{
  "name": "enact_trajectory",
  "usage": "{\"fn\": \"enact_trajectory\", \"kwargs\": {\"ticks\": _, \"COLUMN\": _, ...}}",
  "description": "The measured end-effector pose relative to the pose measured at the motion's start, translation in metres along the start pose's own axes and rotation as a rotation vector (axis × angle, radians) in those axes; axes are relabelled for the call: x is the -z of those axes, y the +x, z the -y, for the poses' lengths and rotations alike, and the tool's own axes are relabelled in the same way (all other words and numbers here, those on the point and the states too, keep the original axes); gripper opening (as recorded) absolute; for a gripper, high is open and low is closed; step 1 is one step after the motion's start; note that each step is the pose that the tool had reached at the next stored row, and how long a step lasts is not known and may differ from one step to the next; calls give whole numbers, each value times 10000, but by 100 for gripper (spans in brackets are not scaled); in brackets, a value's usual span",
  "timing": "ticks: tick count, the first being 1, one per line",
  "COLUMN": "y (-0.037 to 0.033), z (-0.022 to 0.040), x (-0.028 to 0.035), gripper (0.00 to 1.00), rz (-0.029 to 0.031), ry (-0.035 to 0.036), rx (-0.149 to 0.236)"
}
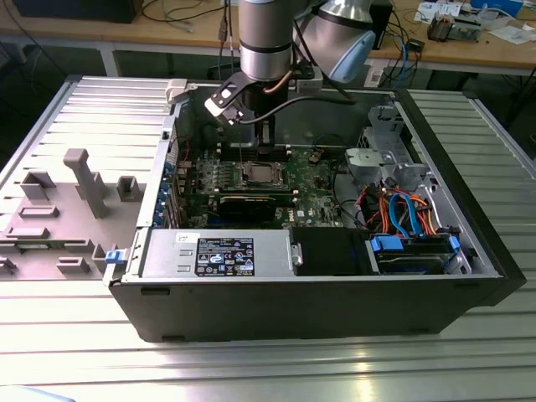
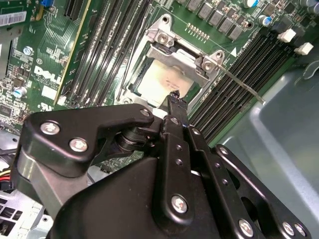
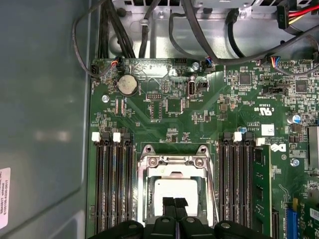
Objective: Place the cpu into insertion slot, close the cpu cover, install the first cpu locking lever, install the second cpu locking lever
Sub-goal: 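Close the cpu cover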
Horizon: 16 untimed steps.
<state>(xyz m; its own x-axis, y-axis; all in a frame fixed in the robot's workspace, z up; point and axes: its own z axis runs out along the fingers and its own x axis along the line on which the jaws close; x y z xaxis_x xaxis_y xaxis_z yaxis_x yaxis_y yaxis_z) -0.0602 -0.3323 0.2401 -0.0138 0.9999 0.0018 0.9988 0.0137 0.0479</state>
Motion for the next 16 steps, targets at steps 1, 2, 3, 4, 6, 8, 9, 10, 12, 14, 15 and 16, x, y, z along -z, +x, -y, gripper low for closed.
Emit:
{"fn": "enact_trajectory", "kwargs": {"ticks": 1, "y": 0, "z": 6, "x": 0, "gripper": 11, "rz": 0, "ry": 0, "rx": 0}}
{"fn": "enact_trajectory", "kwargs": {"ticks": 2, "y": 0, "z": 16, "x": -1, "gripper": 11, "rz": 0, "ry": 0, "rx": -1}}
{"fn": "enact_trajectory", "kwargs": {"ticks": 3, "y": 0, "z": 20, "x": -1, "gripper": 11, "rz": 1, "ry": 1, "rx": -1}}
{"fn": "enact_trajectory", "kwargs": {"ticks": 4, "y": 0, "z": 22, "x": -1, "gripper": 11, "rz": 1, "ry": 1, "rx": 1}}
{"fn": "enact_trajectory", "kwargs": {"ticks": 6, "y": 0, "z": 23, "x": -1, "gripper": 11, "rz": 0, "ry": 0, "rx": 1}}
{"fn": "enact_trajectory", "kwargs": {"ticks": 8, "y": 0, "z": 25, "x": -1, "gripper": 11, "rz": 0, "ry": 0, "rx": 0}}
{"fn": "enact_trajectory", "kwargs": {"ticks": 9, "y": 0, "z": 25, "x": -1, "gripper": 11, "rz": 1, "ry": 0, "rx": 0}}
{"fn": "enact_trajectory", "kwargs": {"ticks": 10, "y": 0, "z": 26, "x": -1, "gripper": 11, "rz": 0, "ry": 0, "rx": 0}}
{"fn": "enact_trajectory", "kwargs": {"ticks": 12, "y": 0, "z": 26, "x": -1, "gripper": 11, "rz": 0, "ry": 0, "rx": 0}}
{"fn": "enact_trajectory", "kwargs": {"ticks": 14, "y": 0, "z": 26, "x": -1, "gripper": 11, "rz": 0, "ry": 0, "rx": 0}}
{"fn": "enact_trajectory", "kwargs": {"ticks": 15, "y": 0, "z": 26, "x": -1, "gripper": 11, "rz": 0, "ry": 0, "rx": 0}}
{"fn": "enact_trajectory", "kwargs": {"ticks": 16, "y": 0, "z": 26, "x": -1, "gripper": 11, "rz": 0, "ry": 0, "rx": 0}}
